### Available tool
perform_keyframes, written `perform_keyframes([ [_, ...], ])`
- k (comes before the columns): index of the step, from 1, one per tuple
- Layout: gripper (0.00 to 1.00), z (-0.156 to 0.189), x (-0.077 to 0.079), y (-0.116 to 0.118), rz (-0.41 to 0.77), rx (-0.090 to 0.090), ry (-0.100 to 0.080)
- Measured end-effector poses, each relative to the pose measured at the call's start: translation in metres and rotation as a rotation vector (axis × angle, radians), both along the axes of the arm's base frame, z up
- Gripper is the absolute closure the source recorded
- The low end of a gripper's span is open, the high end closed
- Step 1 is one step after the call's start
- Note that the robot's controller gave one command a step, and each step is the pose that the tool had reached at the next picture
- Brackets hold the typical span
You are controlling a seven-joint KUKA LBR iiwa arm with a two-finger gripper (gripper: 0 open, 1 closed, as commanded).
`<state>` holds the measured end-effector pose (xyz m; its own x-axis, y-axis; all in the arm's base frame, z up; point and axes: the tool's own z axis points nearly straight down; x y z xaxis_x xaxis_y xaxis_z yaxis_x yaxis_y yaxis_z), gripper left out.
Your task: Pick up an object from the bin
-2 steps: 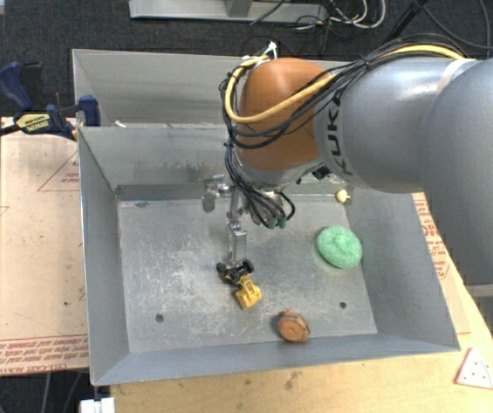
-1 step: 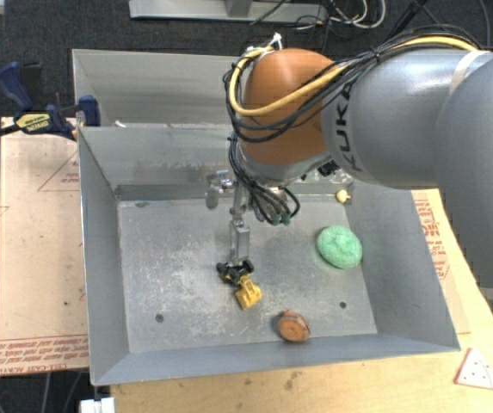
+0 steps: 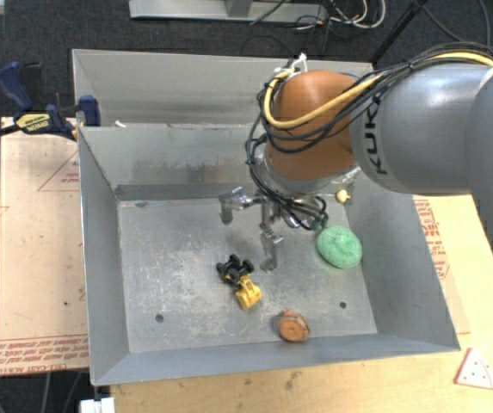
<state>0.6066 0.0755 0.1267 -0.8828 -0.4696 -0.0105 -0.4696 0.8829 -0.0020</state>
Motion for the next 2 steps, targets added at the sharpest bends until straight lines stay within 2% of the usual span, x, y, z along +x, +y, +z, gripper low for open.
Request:
perform_keyframes([
  [1, 0.00, -0.029, -0.004, -0.031, 0.175, -0.005, 0.015],
  [2, 0.00, -0.043, -0.029, 0.006, 0.028, -0.005, 0.008],
])
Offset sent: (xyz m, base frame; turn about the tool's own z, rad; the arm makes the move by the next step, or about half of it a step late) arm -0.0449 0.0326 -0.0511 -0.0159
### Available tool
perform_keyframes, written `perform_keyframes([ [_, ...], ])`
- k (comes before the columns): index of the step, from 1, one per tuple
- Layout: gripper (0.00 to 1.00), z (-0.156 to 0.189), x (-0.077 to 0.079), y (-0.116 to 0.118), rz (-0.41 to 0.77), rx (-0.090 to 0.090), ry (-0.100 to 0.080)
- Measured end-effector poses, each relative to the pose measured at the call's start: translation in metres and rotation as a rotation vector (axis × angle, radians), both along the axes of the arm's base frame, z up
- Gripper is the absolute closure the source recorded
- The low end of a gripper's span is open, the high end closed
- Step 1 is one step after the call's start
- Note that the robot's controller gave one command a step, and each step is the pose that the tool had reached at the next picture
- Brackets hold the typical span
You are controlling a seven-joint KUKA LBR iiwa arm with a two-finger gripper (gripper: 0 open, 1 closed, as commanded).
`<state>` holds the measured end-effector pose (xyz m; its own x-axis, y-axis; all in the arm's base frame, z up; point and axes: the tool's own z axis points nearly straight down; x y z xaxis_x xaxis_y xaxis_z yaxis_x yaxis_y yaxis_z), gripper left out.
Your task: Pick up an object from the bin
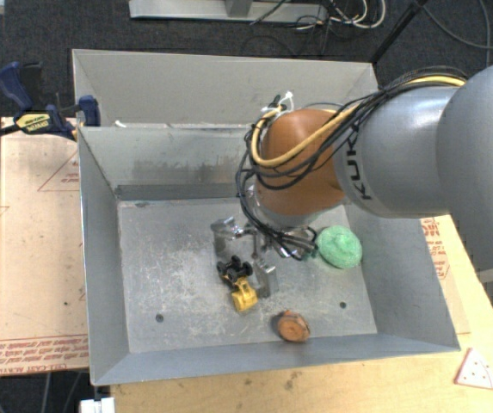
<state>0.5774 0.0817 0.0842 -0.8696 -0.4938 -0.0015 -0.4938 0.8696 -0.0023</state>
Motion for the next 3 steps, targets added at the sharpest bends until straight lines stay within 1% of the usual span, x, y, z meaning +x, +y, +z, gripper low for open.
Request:
perform_keyframes([
  [1, 1.00, -0.010, -0.003, 0.018, 0.102, 0.005, -0.003],
  [2, 1.00, -0.011, 0.002, 0.007, 0.135, 0.006, -0.006],
  [3, 1.00, 0.119, 0.040, 0.021, 0.109, 0.003, -0.002],
])
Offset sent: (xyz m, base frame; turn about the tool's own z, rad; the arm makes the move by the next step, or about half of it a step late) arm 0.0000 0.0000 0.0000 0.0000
